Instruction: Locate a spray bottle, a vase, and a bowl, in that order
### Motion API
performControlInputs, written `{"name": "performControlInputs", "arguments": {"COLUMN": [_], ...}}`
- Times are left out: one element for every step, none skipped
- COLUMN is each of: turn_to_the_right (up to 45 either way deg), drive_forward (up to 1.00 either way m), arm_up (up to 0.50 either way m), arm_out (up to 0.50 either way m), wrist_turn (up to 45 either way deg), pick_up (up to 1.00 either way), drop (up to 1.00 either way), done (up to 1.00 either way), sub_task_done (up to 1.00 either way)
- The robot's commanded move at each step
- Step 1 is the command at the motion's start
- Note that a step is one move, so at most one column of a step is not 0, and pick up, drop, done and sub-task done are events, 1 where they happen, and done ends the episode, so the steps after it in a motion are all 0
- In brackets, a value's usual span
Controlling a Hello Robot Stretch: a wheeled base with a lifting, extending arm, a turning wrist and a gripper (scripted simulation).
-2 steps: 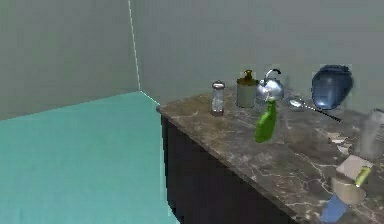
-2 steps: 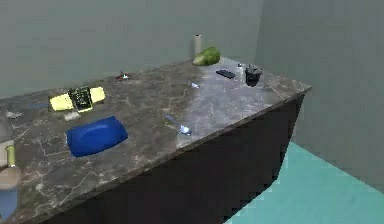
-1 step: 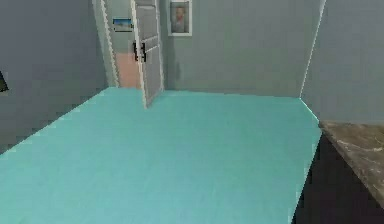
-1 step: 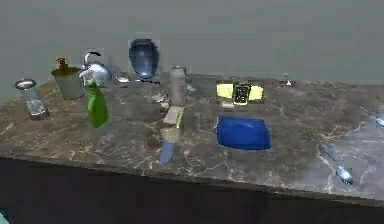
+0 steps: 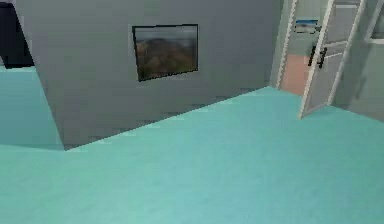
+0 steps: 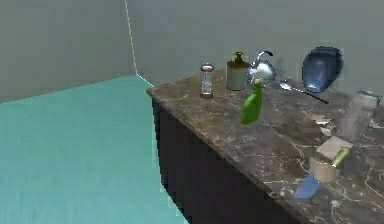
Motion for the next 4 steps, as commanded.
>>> {"name": "performControlInputs", "arguments": {"turn_to_the_right": [-33.0, -3.0, 0.0, -45.0], "drive_forward": [0.00, 0.00, 0.05, 0.00], "arm_up": [0.00, 0.00, 0.00, 0.00], "arm_out": [0.00, 0.00, 0.00, 0.00], "wrist_turn": [0.0, 0.0, 0.0, 0.0], "pick_up": [0.00, 0.00, 0.00, 0.00], "drop": [0.00, 0.00, 0.00, 0.00], "done": [0.00, 0.00, 0.00, 0.00], "sub_task_done": [0.00, 0.00, 0.00, 0.00]}}
